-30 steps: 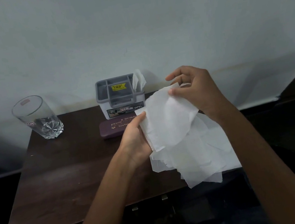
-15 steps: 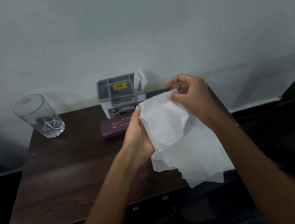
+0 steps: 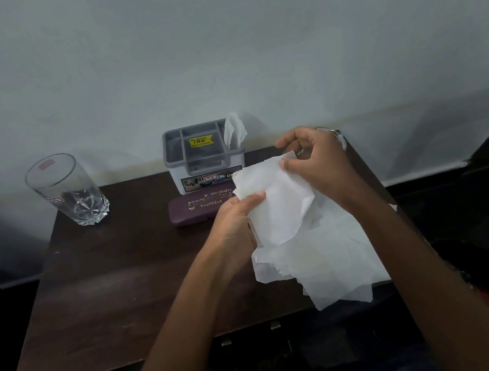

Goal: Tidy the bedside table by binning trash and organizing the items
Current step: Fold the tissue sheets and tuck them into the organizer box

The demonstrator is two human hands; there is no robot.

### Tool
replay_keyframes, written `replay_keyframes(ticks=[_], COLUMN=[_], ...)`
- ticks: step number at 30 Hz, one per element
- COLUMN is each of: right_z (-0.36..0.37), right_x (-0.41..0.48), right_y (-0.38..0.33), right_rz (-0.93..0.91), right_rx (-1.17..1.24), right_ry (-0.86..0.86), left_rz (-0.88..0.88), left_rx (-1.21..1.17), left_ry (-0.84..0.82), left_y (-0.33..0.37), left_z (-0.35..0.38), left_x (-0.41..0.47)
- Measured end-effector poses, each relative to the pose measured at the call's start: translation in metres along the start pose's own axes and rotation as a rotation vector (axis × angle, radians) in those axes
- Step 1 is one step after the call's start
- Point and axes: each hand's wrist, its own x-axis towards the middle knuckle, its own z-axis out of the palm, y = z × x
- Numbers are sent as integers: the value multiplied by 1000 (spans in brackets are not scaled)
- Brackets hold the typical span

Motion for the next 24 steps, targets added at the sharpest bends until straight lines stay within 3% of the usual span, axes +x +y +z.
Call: replay_keyframes(ticks=[6,10,16,20,24], right_z=[-29,-46,-37,-29,-30], right_x=[2,-6,-9,-8,-6], right_y=[9,6,0,0,3], right_rz=[96,193,265,210,176], right_rx=[89,181,45,42,91], right_ry=[53,-307,-685,-707,-593], left_rz=[65,55,14,-8,34], left_rx=[200,240,321,345,274], left_ry=[-57,-193,-325,-337,-251], left_y=[2,3,3,3,4], left_z=[-8,-8,-4,-3,-4], left_x=[-1,-5,-10,-11,-7])
